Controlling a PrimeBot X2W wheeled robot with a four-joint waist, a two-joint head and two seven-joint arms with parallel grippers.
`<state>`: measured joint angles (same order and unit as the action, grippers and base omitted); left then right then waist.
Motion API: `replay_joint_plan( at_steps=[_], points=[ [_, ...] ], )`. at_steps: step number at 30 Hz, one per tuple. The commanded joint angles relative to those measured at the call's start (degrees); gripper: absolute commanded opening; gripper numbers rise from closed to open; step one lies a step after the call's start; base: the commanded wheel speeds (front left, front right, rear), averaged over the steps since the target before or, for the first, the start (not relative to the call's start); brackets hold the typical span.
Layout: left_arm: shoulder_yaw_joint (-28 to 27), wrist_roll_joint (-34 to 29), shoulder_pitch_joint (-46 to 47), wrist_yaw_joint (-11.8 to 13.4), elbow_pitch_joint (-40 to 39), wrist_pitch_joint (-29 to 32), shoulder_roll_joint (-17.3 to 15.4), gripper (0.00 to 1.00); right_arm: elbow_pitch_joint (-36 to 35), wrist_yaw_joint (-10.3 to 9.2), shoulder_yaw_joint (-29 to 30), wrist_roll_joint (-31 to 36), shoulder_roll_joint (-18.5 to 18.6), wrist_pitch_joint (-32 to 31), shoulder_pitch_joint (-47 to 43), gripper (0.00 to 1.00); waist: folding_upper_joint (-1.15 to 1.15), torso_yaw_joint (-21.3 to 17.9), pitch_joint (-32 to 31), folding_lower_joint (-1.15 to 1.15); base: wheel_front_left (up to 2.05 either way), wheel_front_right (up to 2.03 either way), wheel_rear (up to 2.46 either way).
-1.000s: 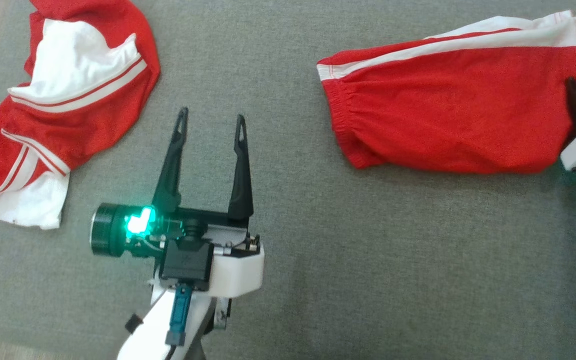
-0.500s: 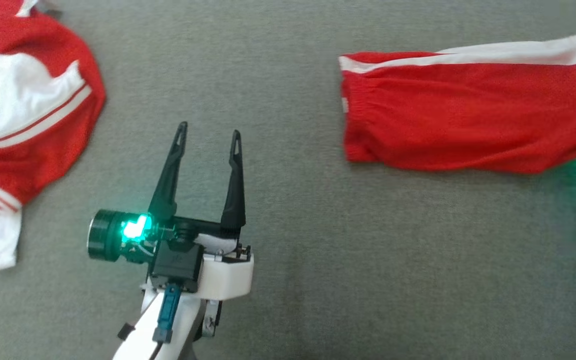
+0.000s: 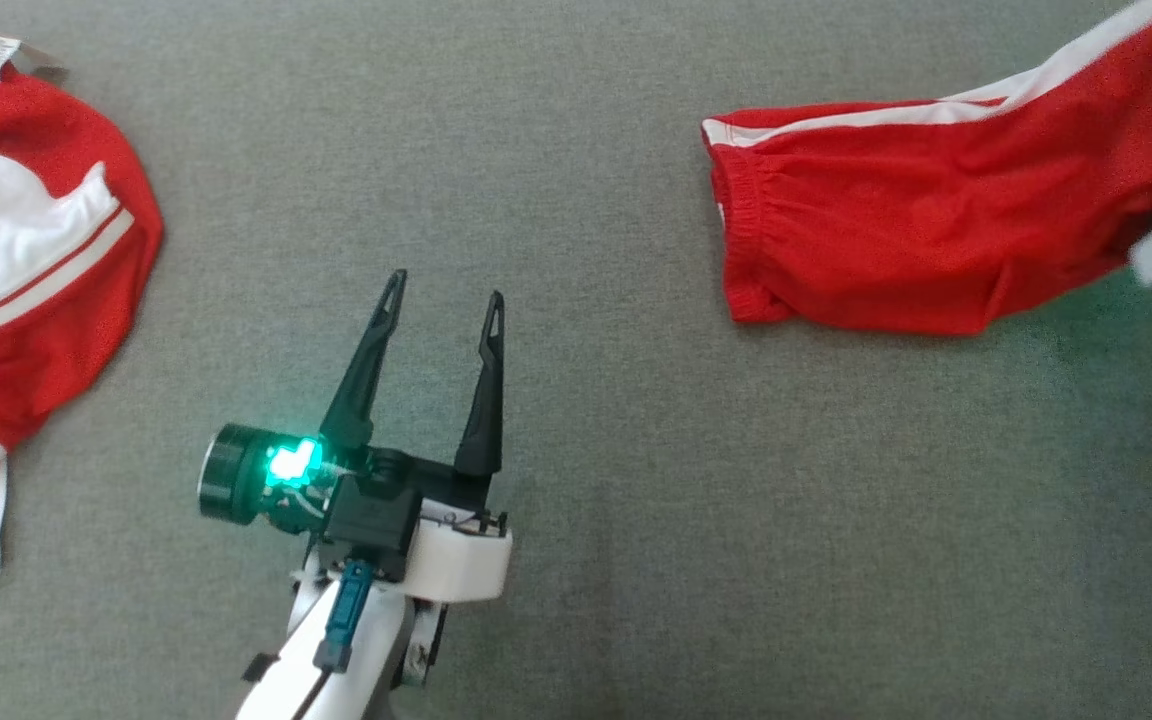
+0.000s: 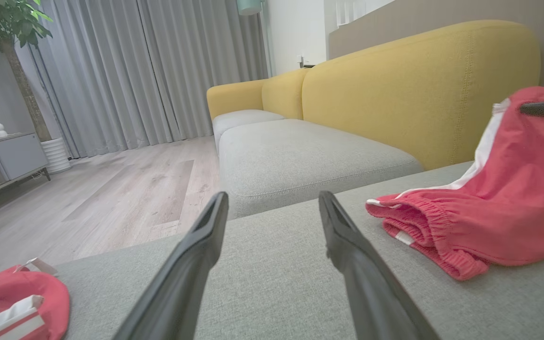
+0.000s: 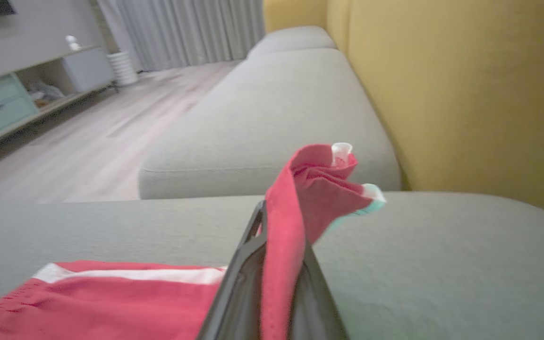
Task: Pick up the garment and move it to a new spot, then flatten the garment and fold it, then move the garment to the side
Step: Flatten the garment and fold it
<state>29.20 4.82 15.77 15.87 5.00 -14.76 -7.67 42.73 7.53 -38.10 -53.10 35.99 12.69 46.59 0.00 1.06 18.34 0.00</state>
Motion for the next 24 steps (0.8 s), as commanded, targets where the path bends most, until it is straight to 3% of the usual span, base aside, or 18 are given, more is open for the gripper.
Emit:
replay_joint_plan(
  at_steps=[1,9,10,11,15,20,23,24],
  points=[
    [-2.09,0.03,-0.37,-0.41,-1.41,-0.24,0.16,1.0,-2.8,-0.04,-0.98,0.94,-0.48,0.45,0.52,0.0,0.0,0.36,-0.47,0.0,0.0,0.0,0.0],
    [-2.24,0.48,-1.29,-2.16,-0.55,-0.24,1.04,1.0,-10.41,-0.04,-4.38,1.53,-10.72,-2.93,-0.58,0.0,0.0,2.72,-1.52,0.0,0.0,0.0,0.0],
    [-2.38,0.57,-1.43,-2.25,-0.51,-0.24,1.21,1.0,-10.29,-0.04,-4.74,1.47,-12.42,-3.38,-1.18,0.16,0.0,2.91,-1.68,0.0,0.0,0.0,0.0],
    [-2.45,0.7,-1.61,-2.39,-0.47,-0.24,1.4,1.0,-9.99,-0.04,-4.65,1.48,-14.05,-3.04,-1.71,1.0,0.0,3.12,-1.9,0.0,0.0,0.0,0.0],
    [-2.94,1.09,-2.51,-2.8,-0.17,-0.24,2.03,1.0,-9.41,-0.04,-4.76,1.73,-18.46,-1.08,-3.9,1.0,0.0,3.56,-3.25,0.0,0.0,0.0,0.0],
    [-5.93,1.72,-5.4,-1.9,-1.31,-0.24,2.14,1.0,-10.29,-0.04,-0.63,6.62,-17.09,2.1,-6.64,1.0,0.0,2.49,-6.52,0.0,0.0,0.0,0.0],
    [-8.0,2.35,-7.9,-1.7,-1.91,-0.24,1.99,1.0,-13.64,-0.04,6.49,12.09,-16.09,2.26,-11.12,1.0,0.0,1.43,-9.17,0.0,0.0,0.0,0.0],
    [-9.25,2.7,-9.6,-1.75,-2.22,-0.24,1.87,1.0,-16.62,-0.04,11.35,16.15,-16.22,2.27,-15.85,1.0,0.0,0.73,-11.04,0.0,0.0,0.0,0.0]
  ],
)
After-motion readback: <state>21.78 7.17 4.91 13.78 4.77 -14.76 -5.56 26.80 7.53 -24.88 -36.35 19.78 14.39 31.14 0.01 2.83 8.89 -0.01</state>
